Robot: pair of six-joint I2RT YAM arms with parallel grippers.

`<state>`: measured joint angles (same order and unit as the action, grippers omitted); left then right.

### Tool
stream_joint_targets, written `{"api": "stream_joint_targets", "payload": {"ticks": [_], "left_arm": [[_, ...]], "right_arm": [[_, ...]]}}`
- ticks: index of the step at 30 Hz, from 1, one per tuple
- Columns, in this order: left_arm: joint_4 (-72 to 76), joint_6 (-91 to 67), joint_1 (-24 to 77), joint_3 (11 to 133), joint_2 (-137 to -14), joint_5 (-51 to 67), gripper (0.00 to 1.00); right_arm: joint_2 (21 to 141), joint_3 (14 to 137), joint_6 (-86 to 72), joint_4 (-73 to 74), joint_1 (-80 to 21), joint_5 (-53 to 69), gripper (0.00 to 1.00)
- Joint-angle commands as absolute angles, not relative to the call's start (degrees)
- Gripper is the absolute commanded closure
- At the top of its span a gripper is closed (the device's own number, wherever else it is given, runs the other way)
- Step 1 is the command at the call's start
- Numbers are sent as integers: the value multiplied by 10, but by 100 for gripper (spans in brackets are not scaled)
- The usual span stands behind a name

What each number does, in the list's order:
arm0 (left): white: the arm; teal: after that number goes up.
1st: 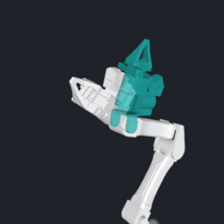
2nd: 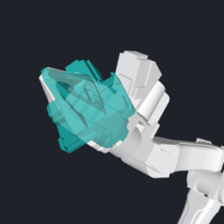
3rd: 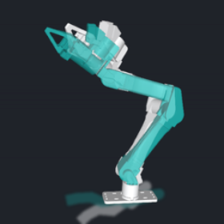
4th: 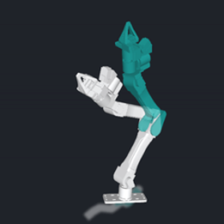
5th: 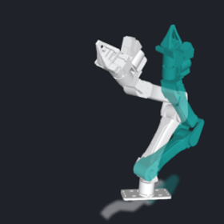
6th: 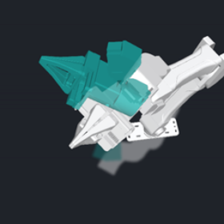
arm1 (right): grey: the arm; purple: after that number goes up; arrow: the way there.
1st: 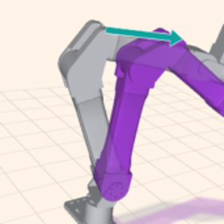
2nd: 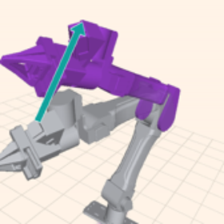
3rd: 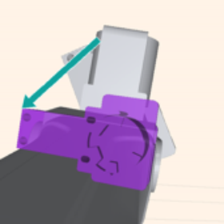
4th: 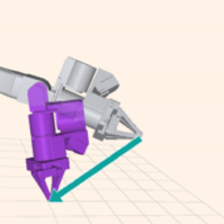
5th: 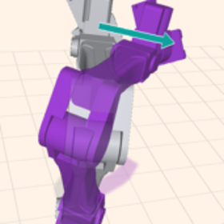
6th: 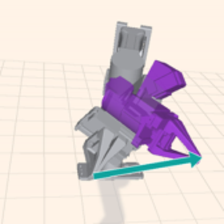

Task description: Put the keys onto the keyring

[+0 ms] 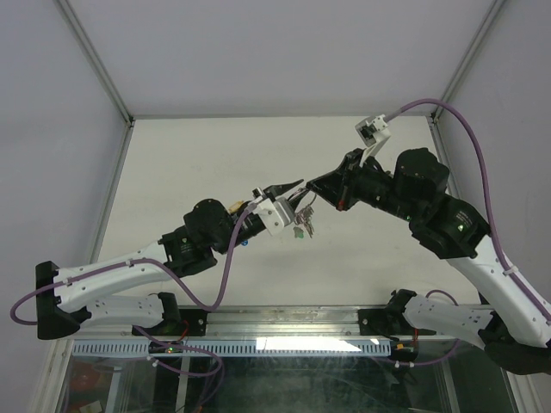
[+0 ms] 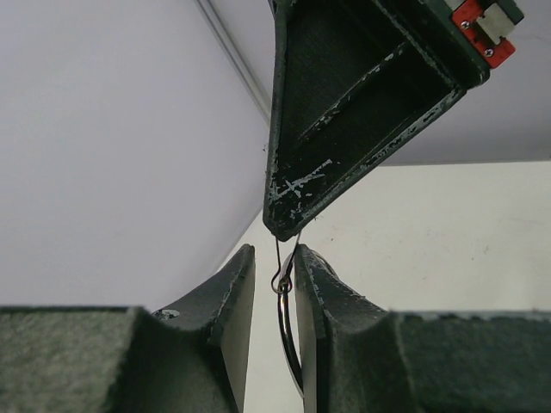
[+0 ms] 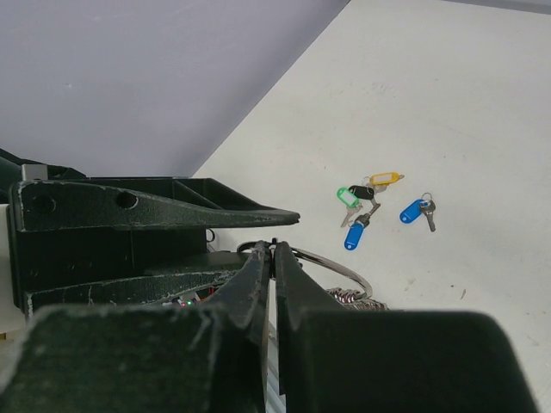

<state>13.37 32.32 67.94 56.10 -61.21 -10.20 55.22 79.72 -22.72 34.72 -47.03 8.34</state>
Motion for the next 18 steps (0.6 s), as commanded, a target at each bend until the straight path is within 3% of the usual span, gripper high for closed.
{"api": "stream_joint_targets", "payload": {"ticks": [1, 8, 13, 18], "left_arm": [[179, 321, 680, 576, -615, -109, 78], [170, 328, 681, 584, -620, -109, 100], [154, 337, 681, 591, -619, -111, 100], [126, 358, 680, 598, -618, -113, 100]], "right_arm": [[538, 794, -240, 310, -472, 102, 100], [535, 791, -240, 310, -472, 97, 100], [525, 784, -233, 309, -473, 74, 100], [496, 763, -225, 284, -472, 26, 65]]}}
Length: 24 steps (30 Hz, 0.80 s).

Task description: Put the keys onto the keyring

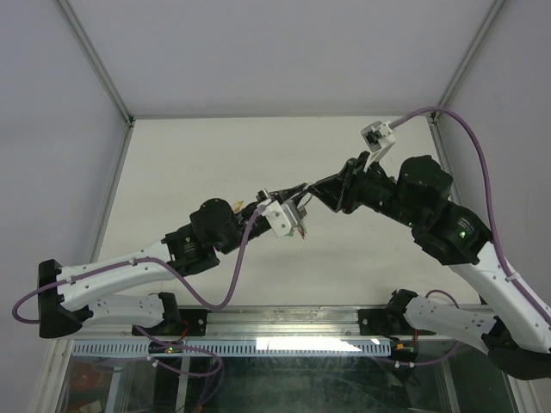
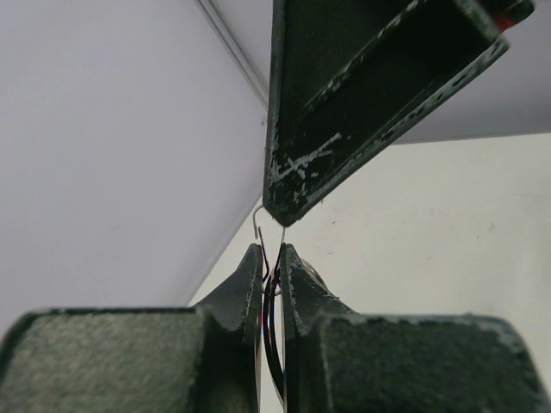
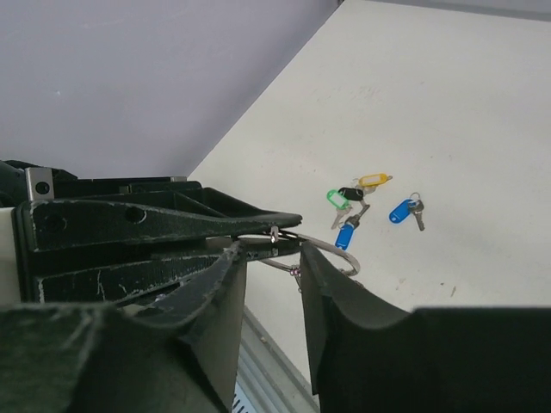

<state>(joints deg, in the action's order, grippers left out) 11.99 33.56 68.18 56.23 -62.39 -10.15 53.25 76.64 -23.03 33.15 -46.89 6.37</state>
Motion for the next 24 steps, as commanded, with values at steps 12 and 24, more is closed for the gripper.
{"api": "stream_joint_targets", "payload": {"ticks": [12, 24], "left_arm": [[92, 342, 658, 607, -628, -110, 100], [85, 307, 579, 561, -635, -104, 100]], "right_arm": [[489, 755, -199, 297, -472, -62, 54], [600, 867, -180, 460, -448, -118, 49]]}}
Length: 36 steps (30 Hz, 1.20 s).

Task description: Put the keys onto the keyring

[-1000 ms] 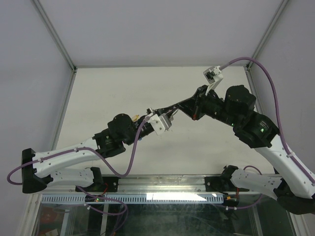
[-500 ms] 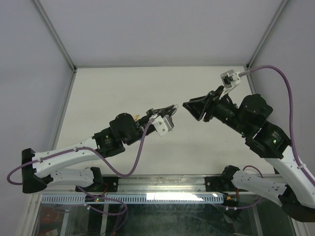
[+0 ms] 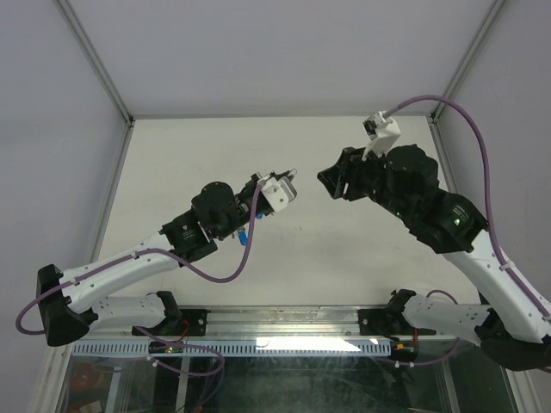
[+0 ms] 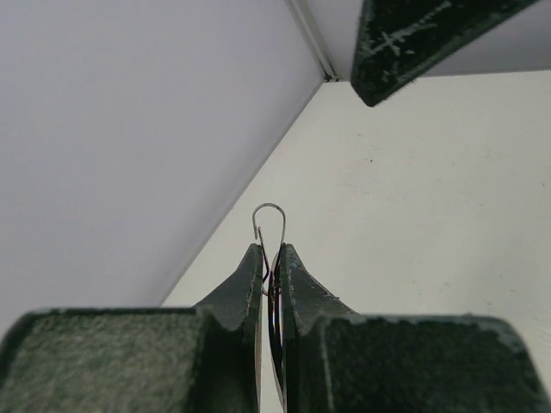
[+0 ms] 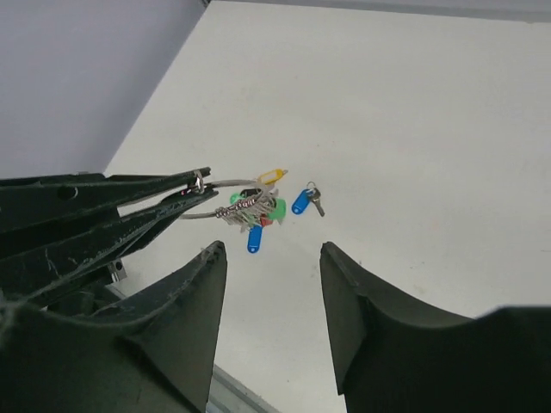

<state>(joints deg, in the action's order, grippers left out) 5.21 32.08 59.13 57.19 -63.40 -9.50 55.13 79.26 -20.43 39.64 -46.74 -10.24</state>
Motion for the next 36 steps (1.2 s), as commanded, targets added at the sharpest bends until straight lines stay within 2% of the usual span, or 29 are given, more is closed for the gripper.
{"api": "stream_joint_targets", "payload": {"ticks": [1, 9, 19, 30, 36], "left_arm": [[87, 305, 572, 557, -638, -104, 100], [83, 296, 512, 549, -642, -133, 100], [84, 318, 448, 540, -625, -177, 100], [104, 304, 373, 529, -601, -203, 100], [116, 319, 351, 521, -586, -234, 100]], "right_arm": [[618, 881, -177, 476, -436, -105, 49], [662, 795, -207, 408, -281, 114, 47], [726, 665, -223, 281, -266, 168, 49], [904, 682, -283, 162, -396, 98, 51], [987, 690, -422, 67, -454, 33, 55]]}}
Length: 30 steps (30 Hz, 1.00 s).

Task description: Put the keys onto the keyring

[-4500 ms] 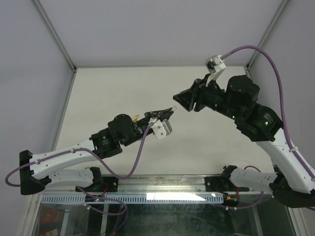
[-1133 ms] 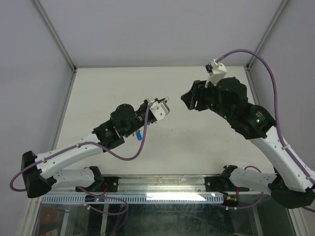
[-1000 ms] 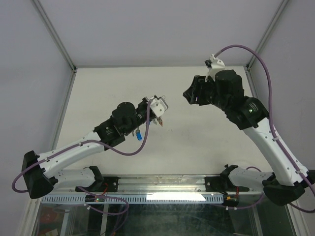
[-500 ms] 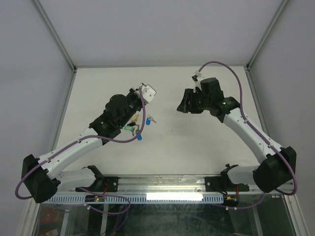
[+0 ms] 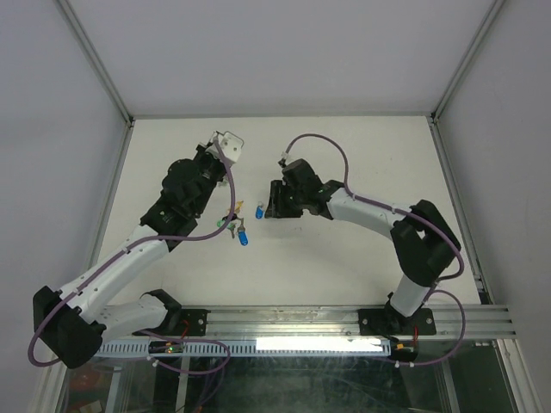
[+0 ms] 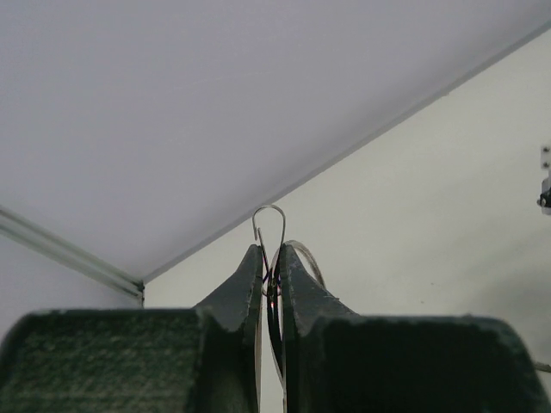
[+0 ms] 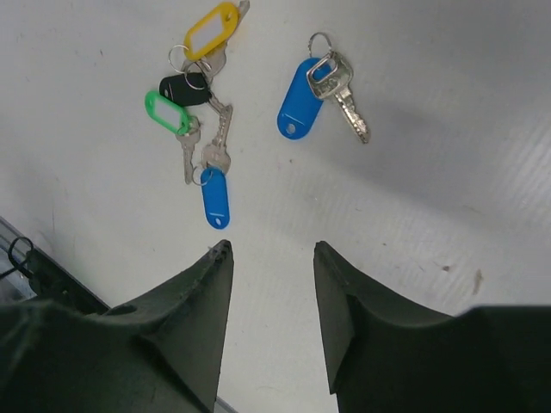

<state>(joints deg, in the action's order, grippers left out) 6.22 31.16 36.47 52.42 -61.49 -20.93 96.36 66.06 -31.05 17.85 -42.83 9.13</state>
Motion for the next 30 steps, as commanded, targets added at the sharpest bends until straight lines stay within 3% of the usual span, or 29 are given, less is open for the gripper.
{"api": "stream_joint_targets", "payload": {"ticks": [1, 10, 21, 30], "left_arm": [[117, 318, 346, 520, -581, -232, 100], [130, 308, 316, 506, -565, -216, 100], [136, 313, 307, 499, -556, -211, 100], [132, 308, 296, 502, -547, -195, 100]], "right_arm": [[1000, 687, -445, 46, -462, 25, 56], [1101, 764, -624, 18, -549, -75, 60], [1160, 836, -792, 117, -598, -215, 62], [1172, 838, -812, 132, -603, -241, 62]]}}
